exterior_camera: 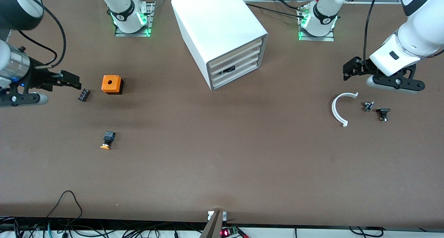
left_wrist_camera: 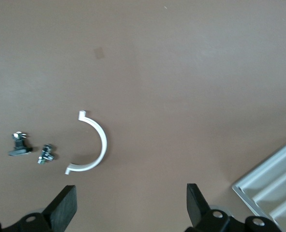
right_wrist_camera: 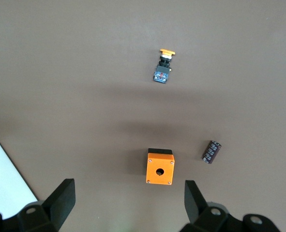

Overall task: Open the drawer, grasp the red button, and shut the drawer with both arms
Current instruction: 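Move the left gripper toward the drawer handle while the right gripper advances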

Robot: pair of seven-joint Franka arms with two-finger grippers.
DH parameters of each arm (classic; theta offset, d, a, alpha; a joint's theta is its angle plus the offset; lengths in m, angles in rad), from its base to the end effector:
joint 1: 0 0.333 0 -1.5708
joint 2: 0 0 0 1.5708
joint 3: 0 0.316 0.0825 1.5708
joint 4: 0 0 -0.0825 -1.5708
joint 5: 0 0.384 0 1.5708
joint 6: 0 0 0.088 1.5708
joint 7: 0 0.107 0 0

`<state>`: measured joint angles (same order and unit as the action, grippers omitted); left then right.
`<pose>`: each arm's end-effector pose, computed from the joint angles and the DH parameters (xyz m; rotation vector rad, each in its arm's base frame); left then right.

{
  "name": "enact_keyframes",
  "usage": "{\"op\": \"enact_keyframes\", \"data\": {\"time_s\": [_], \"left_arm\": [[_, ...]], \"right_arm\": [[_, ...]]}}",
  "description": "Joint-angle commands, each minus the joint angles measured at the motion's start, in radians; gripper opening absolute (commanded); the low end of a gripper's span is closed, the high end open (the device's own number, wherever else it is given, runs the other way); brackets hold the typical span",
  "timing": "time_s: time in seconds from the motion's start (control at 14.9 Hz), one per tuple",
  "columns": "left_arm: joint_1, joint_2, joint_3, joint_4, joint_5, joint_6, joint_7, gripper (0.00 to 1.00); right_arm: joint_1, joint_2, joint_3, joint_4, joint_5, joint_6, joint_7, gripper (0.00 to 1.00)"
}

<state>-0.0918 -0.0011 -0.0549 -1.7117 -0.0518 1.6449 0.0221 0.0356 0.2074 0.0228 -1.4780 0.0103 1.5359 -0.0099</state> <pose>0.5480 -0.0862 0.5649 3.0822 -0.2522 -0.1064 0.6068 0.0353 0.5444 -3.1196 -0.1057 0.2342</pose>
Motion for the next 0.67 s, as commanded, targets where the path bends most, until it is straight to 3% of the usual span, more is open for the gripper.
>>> {"op": "enact_keyframes", "data": {"time_s": [0.0, 0.2, 0.6], "left_arm": [[-0.003, 0.018, -0.025, 0.029, -0.083, -0.103, -0.008, 1.0], [-0.003, 0.05, -0.051, 0.014, -0.211, -0.223, 0.007, 1.0], [0.009, 0.147, -0.051, -0.031, -0.6, -0.183, 0.025, 1.0]], "right_arm": [[0.0, 0.021, -0.003, 0.008, 0.017, -0.002, -0.012, 1.0], [0.001, 0.044, -0.003, 0.01, 0.017, -0.003, -0.01, 1.0], [0.026, 0.089, -0.003, 0.01, 0.016, 0.03, 0.066, 1.0]]}}
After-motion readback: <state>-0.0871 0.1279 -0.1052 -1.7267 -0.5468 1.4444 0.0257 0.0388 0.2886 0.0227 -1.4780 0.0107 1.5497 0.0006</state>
